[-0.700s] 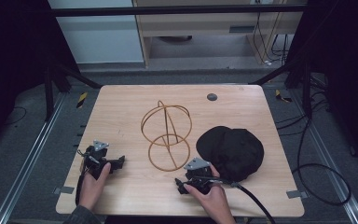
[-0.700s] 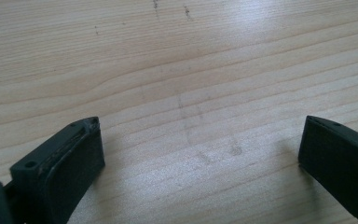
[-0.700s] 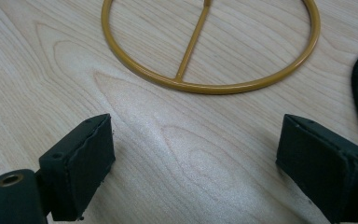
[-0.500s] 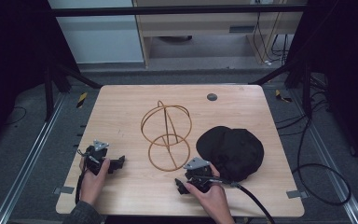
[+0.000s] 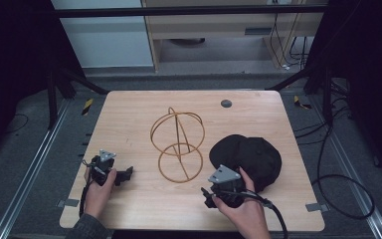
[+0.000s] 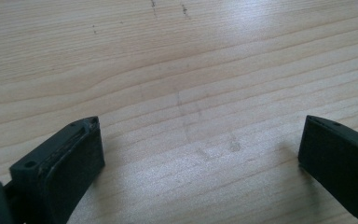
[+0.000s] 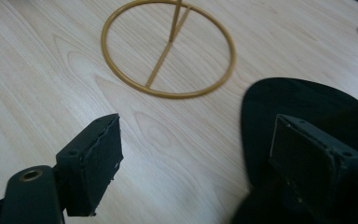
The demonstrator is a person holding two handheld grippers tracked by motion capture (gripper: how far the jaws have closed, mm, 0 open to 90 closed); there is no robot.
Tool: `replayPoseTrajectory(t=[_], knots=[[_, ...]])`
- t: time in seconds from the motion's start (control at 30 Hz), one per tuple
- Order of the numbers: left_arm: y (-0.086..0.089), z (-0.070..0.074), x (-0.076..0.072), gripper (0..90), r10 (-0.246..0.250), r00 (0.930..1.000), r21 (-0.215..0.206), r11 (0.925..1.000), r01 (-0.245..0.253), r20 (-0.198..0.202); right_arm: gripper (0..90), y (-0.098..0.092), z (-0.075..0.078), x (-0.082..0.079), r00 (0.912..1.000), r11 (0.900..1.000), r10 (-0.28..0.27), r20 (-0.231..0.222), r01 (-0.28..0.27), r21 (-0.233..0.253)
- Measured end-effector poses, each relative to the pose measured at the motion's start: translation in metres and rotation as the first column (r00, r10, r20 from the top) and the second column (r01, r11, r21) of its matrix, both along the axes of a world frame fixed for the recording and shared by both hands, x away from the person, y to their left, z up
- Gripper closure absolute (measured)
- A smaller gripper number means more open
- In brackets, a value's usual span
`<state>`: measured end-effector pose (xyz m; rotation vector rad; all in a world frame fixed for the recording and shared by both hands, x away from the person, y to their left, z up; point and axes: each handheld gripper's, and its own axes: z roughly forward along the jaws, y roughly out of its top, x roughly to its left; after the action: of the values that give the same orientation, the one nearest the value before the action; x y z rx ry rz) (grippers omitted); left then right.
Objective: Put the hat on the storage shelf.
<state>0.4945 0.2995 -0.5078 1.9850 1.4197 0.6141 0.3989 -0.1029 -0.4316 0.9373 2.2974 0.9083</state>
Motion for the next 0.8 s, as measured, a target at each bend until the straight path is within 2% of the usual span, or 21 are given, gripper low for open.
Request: replayPoseTrajectory(t=[0.07,0.1,0.17,0.23,0.27,0.37,0.63,0.8], knots=[[0.0,0.0,0.0,0.0,0.002,1.0,0.0,1.0,-0.002,0.0,15.9,-0.012,0.005,-0.003,1.0,1.0,-0.008,-0.004,0.008,0.017],[0.0,0.0,0.0,0.0,0.002,1.0,0.0,1.0,-0.002,0.0,15.9,-0.012,0.005,-0.003,1.0,1.0,-0.008,-0.004,0.008,0.017],[0.0,0.0,0.0,0.0,0.002,1.0,0.0,1.0,-0.002,0.0,16.3,-0.034,0.01,-0.009,0.9992,0.999,-0.035,0.016,0.035,0.026],[0.0,0.0,-0.001,0.0,0.002,1.0,0.001,1.0,-0.002,0.0,16.7,-0.039,0.011,-0.01,0.999,0.999,-0.043,0.016,0.042,0.027],[0.0,0.0,-0.001,0.0,0.001,1.0,0.0,1.0,-0.001,0.0,17.0,-0.053,0.012,-0.012,0.9979,0.998,-0.06,0.023,0.06,0.034],[0.0,0.0,-0.001,0.0,0.001,1.0,0.001,1.0,-0.001,-0.001,16.8,-0.067,0.013,-0.014,0.9965,0.995,-0.08,0.021,0.079,0.052],[-0.001,0.0,-0.001,0.0,0.001,1.0,0.0,1.0,-0.001,-0.001,15.6,-0.087,0.013,-0.017,0.9944,0.993,-0.105,0.013,0.105,0.047],[-0.001,0.0,-0.002,0.0,0.002,1.0,-0.001,1.0,-0.002,0.002,13.3,-0.101,0.015,-0.017,0.9918,0.991,-0.127,-0.012,0.127,0.051]])
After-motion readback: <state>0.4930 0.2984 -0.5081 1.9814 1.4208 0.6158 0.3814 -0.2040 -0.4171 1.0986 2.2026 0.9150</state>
